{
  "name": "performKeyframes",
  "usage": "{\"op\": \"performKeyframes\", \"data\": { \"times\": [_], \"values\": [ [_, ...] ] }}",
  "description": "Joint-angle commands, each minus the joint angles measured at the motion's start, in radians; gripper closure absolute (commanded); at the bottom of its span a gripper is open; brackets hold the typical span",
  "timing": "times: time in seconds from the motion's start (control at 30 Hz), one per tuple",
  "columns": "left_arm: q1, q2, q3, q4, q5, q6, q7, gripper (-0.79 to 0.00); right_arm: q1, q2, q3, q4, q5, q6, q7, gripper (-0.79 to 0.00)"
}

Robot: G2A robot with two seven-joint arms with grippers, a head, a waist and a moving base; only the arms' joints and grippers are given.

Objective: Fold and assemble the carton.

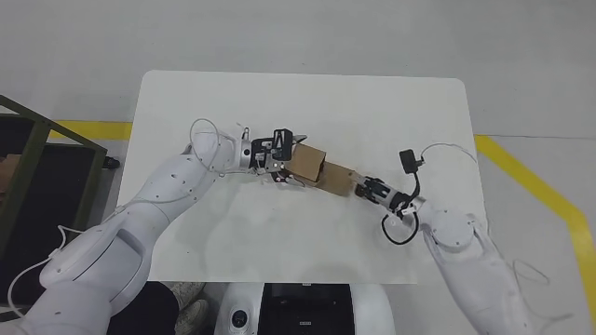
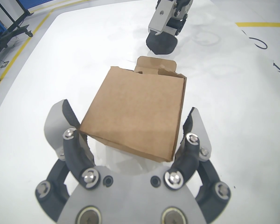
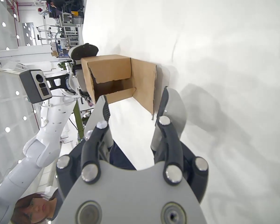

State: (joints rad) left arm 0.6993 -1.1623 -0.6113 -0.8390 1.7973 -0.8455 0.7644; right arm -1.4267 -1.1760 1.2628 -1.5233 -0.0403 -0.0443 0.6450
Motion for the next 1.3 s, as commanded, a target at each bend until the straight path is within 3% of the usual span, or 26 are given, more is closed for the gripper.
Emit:
{"op": "performKeyframes", "data": {
  "times": [0.0, 0.37, 0.77, 1.27],
  "values": [
    [-0.001, 0.001, -0.002, 0.000, -0.001, 0.001, 0.000, -0.785, 0.019, -0.003, -0.015, 0.022, 0.005, -0.006, 0.004, -0.391],
    [0.001, 0.000, -0.003, 0.003, -0.004, -0.002, -0.008, -0.785, 0.081, -0.012, -0.078, 0.094, 0.020, -0.056, 0.050, -0.425],
    [0.001, -0.001, -0.002, 0.006, -0.006, -0.004, -0.004, -0.785, 0.141, -0.025, -0.127, 0.183, 0.148, -0.161, 0.144, -0.597],
    [0.000, 0.001, -0.003, 0.015, -0.002, -0.004, 0.010, -0.785, 0.163, -0.029, -0.130, 0.241, 0.274, -0.301, 0.203, -0.579]
  ]
}}
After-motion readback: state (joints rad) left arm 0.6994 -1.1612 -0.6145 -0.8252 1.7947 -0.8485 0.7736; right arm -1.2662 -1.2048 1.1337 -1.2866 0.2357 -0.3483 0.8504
